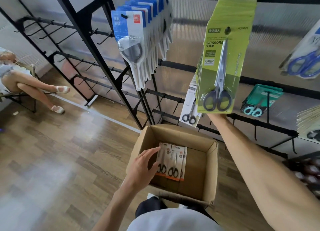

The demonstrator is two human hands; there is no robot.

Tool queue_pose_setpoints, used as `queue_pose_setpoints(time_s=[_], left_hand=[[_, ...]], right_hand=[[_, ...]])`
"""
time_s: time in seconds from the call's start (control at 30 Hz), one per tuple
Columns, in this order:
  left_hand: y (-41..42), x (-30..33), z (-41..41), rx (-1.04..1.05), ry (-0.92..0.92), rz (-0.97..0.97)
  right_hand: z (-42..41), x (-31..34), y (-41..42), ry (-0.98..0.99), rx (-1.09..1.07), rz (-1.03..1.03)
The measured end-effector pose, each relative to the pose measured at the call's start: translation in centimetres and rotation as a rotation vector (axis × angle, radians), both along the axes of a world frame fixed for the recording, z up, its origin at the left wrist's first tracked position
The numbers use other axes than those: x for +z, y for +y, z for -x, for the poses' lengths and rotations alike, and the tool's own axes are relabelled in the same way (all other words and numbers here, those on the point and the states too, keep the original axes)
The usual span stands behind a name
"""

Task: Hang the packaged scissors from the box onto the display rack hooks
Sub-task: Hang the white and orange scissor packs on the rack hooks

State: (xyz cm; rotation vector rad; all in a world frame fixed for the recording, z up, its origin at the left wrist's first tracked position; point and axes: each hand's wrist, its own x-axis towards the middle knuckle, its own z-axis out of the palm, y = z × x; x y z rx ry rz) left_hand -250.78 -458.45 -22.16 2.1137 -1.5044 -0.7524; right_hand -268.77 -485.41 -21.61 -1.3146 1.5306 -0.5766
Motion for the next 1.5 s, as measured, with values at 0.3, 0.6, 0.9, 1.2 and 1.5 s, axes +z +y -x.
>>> queue_pose_setpoints(time_s=[0.3, 0.6, 0.9, 1.2, 1.5], left_hand=[[0.5, -3.3, 0.0, -0.061, 0.041, -0.113], [-0.3, -9.0, -1.9, -0.224, 0.009, -0.328], [-1.8, -20.7, -5.4, -0.288, -0.115, -0.531], [-8.3, -32.3, -6.0, -0.219, -0.111, -0.628], [-13.2, -41.5, -6.1, -0.002, -0.093, -0.774]], right_hand=[[1.5, -8.3, 14.0, 0.414, 0.363, 0.362], [1.6, -14.0, 17.7, 0.528, 0.571, 0.217], [-0.4, -24.1, 17.3, 0.632, 0.674, -0.022], [-3.1, -34.1, 13.6, 0.769, 0.721, -0.194], [-5.6, -41.0, 9.6, 0.63, 0.435, -0.279]])
